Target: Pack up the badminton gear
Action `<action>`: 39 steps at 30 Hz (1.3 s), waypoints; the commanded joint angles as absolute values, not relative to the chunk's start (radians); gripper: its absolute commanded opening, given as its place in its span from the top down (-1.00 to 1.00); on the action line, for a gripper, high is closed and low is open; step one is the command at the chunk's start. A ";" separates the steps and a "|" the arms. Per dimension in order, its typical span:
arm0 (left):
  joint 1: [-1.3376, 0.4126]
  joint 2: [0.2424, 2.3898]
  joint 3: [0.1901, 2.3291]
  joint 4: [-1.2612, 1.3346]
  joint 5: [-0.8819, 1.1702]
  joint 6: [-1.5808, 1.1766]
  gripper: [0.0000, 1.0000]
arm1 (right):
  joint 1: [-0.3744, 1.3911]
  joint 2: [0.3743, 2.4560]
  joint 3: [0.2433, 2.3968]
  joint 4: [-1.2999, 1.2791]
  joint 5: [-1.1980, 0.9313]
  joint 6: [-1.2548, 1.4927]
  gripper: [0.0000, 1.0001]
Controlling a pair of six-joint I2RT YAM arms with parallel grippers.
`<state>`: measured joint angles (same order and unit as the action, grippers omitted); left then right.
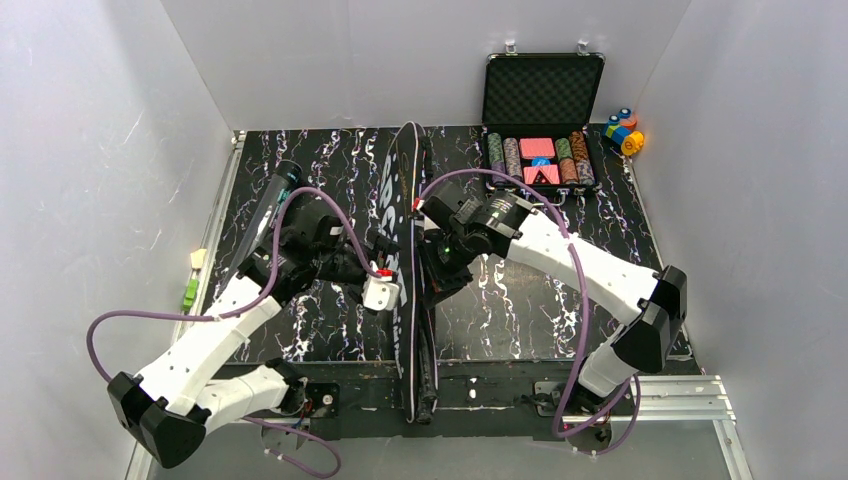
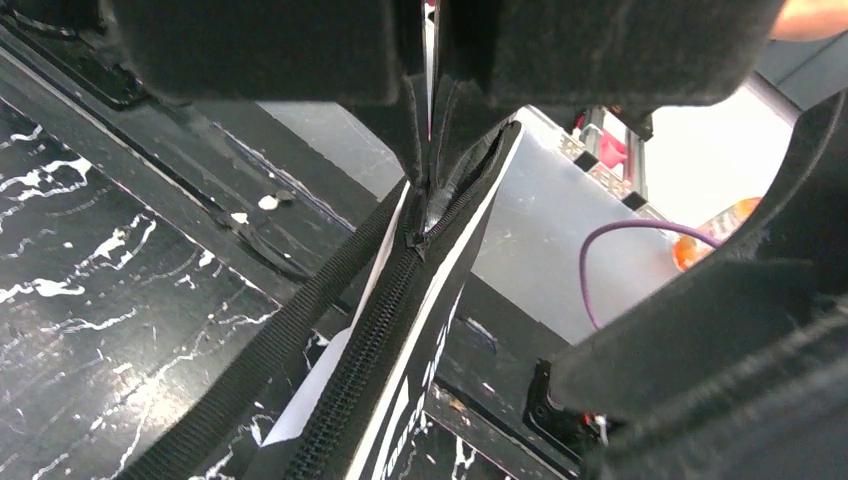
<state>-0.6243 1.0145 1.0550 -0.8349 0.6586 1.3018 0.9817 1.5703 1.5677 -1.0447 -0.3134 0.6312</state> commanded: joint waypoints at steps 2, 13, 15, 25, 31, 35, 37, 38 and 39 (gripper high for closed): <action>-0.634 0.980 1.021 -0.724 0.638 1.437 -0.48 | 1.015 1.568 1.660 -1.123 -0.262 0.596 0.97; -0.722 0.985 0.945 -0.688 0.592 1.597 -0.46 | 1.065 1.613 1.753 -1.139 -0.268 0.592 0.97; -0.739 0.994 0.949 -0.681 0.570 1.595 -0.46 | 1.075 1.625 1.761 -1.144 -0.267 0.590 0.97; -0.755 1.052 0.936 -0.734 0.404 1.598 0.24 | 1.077 1.607 1.747 -1.144 -0.261 0.586 0.97; -0.755 1.117 0.978 -0.714 0.388 1.554 0.92 | 1.077 1.592 1.739 -1.138 -0.273 0.593 0.97; -0.755 1.113 0.985 -0.693 0.374 1.520 1.00 | 1.073 1.554 1.713 -1.123 -0.238 0.608 0.97; -0.755 1.111 0.993 -0.672 0.359 1.480 1.00 | 1.063 1.536 1.700 -1.119 -0.222 0.618 0.97; -0.755 1.111 0.996 -0.647 0.347 1.457 1.00 | 1.056 1.525 1.690 -1.116 -0.219 0.622 0.97; -0.755 1.113 1.000 -0.630 0.329 1.428 1.00 | 1.048 1.512 1.678 -1.109 -0.221 0.624 0.97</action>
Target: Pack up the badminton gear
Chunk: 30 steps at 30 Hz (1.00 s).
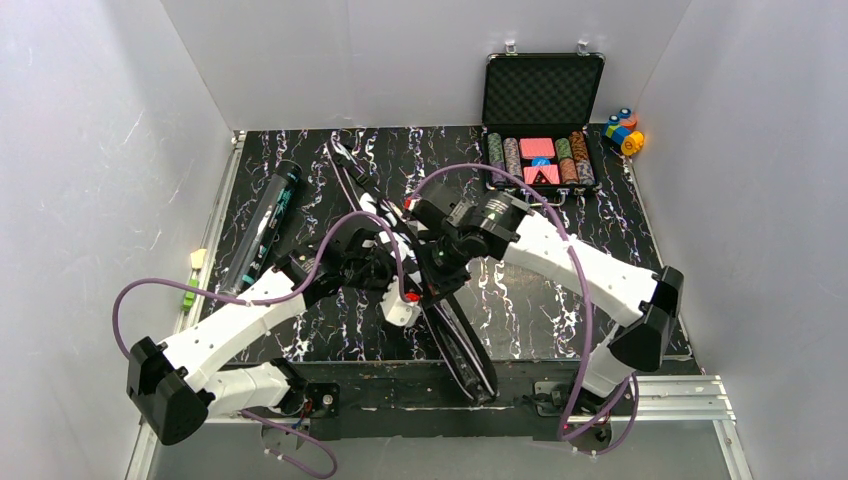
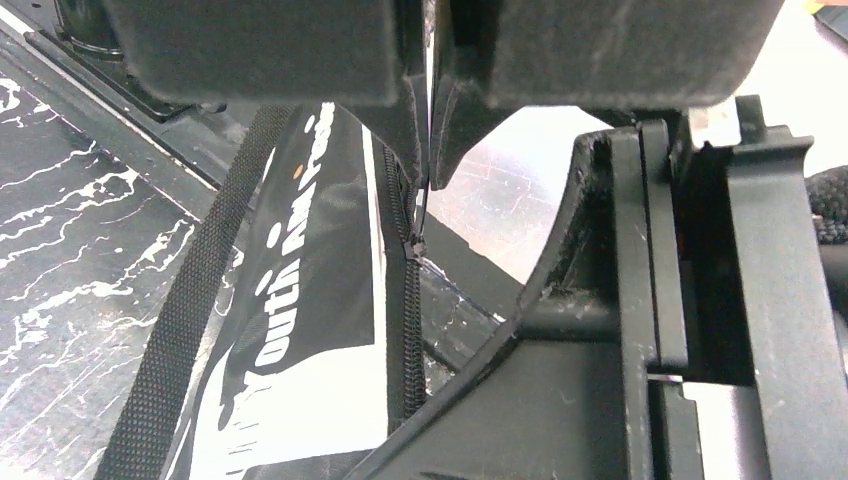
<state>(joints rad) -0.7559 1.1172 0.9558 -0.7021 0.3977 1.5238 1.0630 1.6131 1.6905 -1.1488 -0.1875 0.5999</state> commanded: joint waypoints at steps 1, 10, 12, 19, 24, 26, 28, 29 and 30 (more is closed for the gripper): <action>-0.755 1.117 1.006 -0.606 0.311 1.399 1.00 | 1.039 1.500 1.666 -1.103 -0.225 0.625 0.97; -0.755 1.243 1.112 -0.464 -0.024 1.045 1.00 | 0.979 1.423 1.653 -1.074 -0.270 0.635 0.75; -0.755 1.291 1.176 -0.473 -0.076 0.989 1.00 | 0.979 1.428 1.662 -1.068 -0.294 0.644 0.51; -0.756 1.304 1.218 -0.437 -0.136 0.912 1.00 | 0.921 1.352 1.696 -1.092 -0.223 0.692 0.23; -0.755 1.250 1.196 -0.375 -0.175 0.880 1.00 | 0.712 1.202 1.673 -1.082 -0.218 0.707 0.20; -0.755 1.229 1.198 -0.377 -0.175 0.862 1.00 | 0.627 1.147 1.685 -1.079 -0.226 0.692 0.16; -0.755 1.216 1.208 -0.393 -0.174 0.845 1.00 | 0.557 1.118 1.709 -1.059 -0.269 0.673 0.06; -0.755 1.210 1.214 -0.405 -0.173 0.833 1.00 | 0.526 1.115 1.735 -1.057 -0.282 0.664 0.04; -0.755 1.206 1.222 -0.417 -0.170 0.823 1.00 | 0.503 1.118 1.767 -1.061 -0.297 0.654 0.02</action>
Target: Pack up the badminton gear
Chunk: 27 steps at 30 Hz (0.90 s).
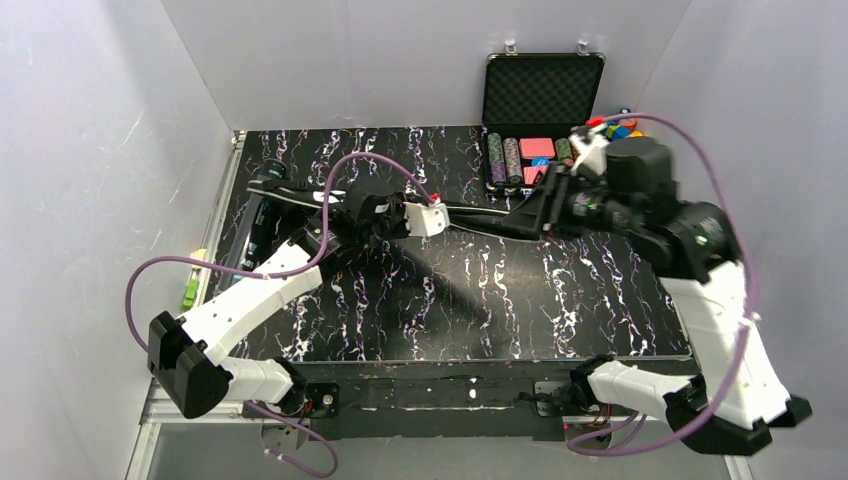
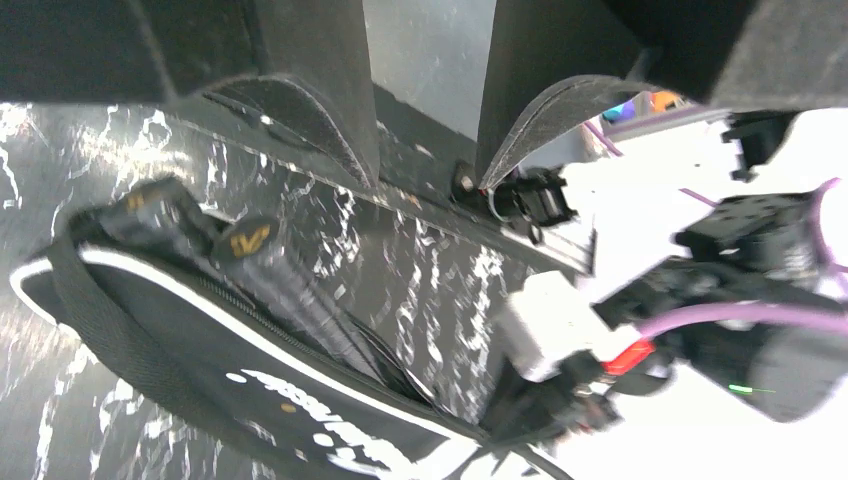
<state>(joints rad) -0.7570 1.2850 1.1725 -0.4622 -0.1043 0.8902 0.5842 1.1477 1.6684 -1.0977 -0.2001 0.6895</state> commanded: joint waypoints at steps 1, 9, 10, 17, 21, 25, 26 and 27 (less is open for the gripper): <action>-0.755 1.203 1.230 -0.433 -0.165 0.812 1.00 | 0.480 1.125 1.802 -1.068 -0.302 0.647 0.01; -0.755 1.180 1.313 -0.495 -0.097 0.754 1.00 | 0.396 1.066 1.823 -1.017 -0.100 0.639 0.93; -0.755 1.183 1.330 -0.506 -0.089 0.743 1.00 | 0.388 1.052 1.810 -1.012 -0.071 0.641 0.97; -0.756 1.192 1.412 -0.558 -0.045 0.689 1.00 | 0.364 0.959 1.729 -0.973 0.018 0.662 0.97; -0.755 1.188 1.435 -0.575 -0.028 0.673 1.00 | 0.362 0.948 1.730 -0.975 0.037 0.671 0.97; -0.755 1.181 1.444 -0.590 -0.016 0.659 1.00 | 0.361 0.942 1.747 -0.956 0.057 0.679 0.97; -0.755 1.179 1.443 -0.592 -0.012 0.656 1.00 | 0.360 0.945 1.756 -0.949 0.058 0.679 0.97; -0.755 1.177 1.443 -0.592 -0.010 0.651 1.00 | 0.360 0.950 1.766 -0.937 0.056 0.681 0.97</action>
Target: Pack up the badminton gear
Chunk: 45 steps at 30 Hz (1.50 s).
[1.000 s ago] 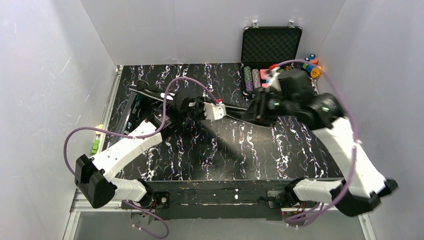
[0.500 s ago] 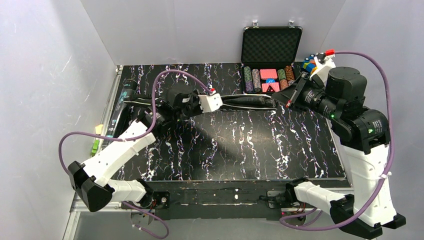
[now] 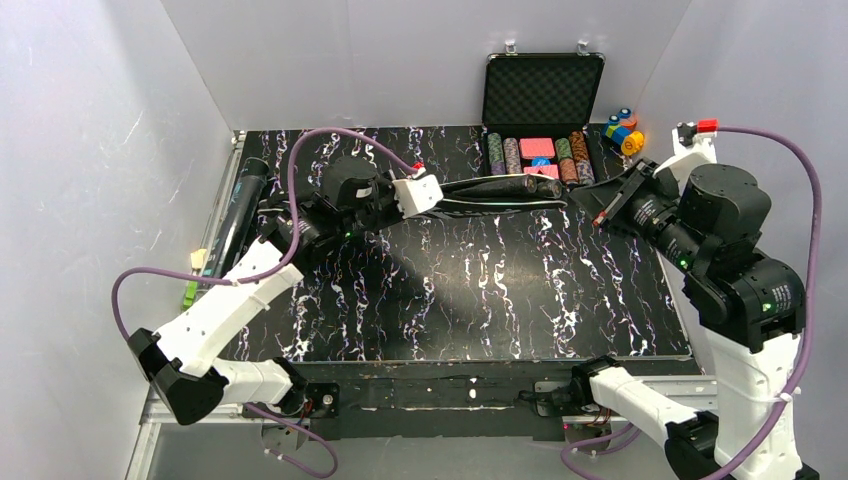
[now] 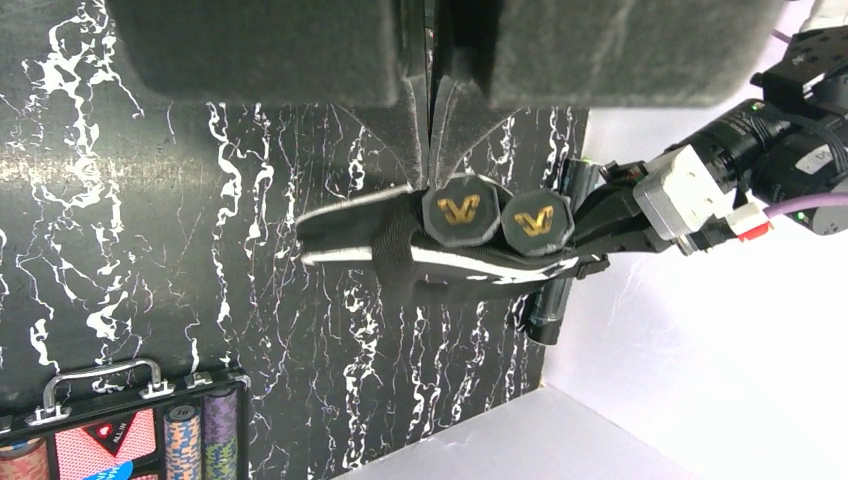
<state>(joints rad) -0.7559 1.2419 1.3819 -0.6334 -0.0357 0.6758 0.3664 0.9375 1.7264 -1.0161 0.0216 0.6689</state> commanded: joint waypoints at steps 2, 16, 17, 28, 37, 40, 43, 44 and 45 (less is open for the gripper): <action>-0.755 1.176 1.444 -0.594 -0.008 0.640 1.00 | 0.361 0.967 1.782 -0.924 0.033 0.685 0.97; -0.755 1.170 1.445 -0.594 -0.010 0.643 1.00 | 0.359 0.969 1.687 -0.877 -0.091 0.731 0.97; -0.755 1.169 1.444 -0.594 -0.009 0.643 1.00 | 0.359 0.968 1.681 -0.878 -0.095 0.732 0.97; -0.755 1.177 1.456 -0.597 0.000 0.631 1.00 | 0.360 0.968 1.529 -0.805 -0.200 0.776 0.97; -0.755 1.175 1.455 -0.604 0.000 0.623 1.00 | 0.359 0.997 1.584 -0.909 -0.077 0.681 0.97; -0.755 1.169 1.441 -0.604 0.000 0.629 1.00 | 0.359 1.020 1.720 -0.983 -0.010 0.630 0.97; -0.755 1.168 1.430 -0.603 0.000 0.630 1.00 | 0.359 1.045 1.831 -1.018 -0.009 0.610 0.93; -0.755 1.168 1.430 -0.603 0.000 0.631 1.00 | 0.359 1.057 1.864 -1.029 -0.026 0.608 0.84; -0.755 1.168 1.429 -0.603 0.000 0.631 1.00 | 0.359 1.072 1.894 -1.038 -0.046 0.610 0.79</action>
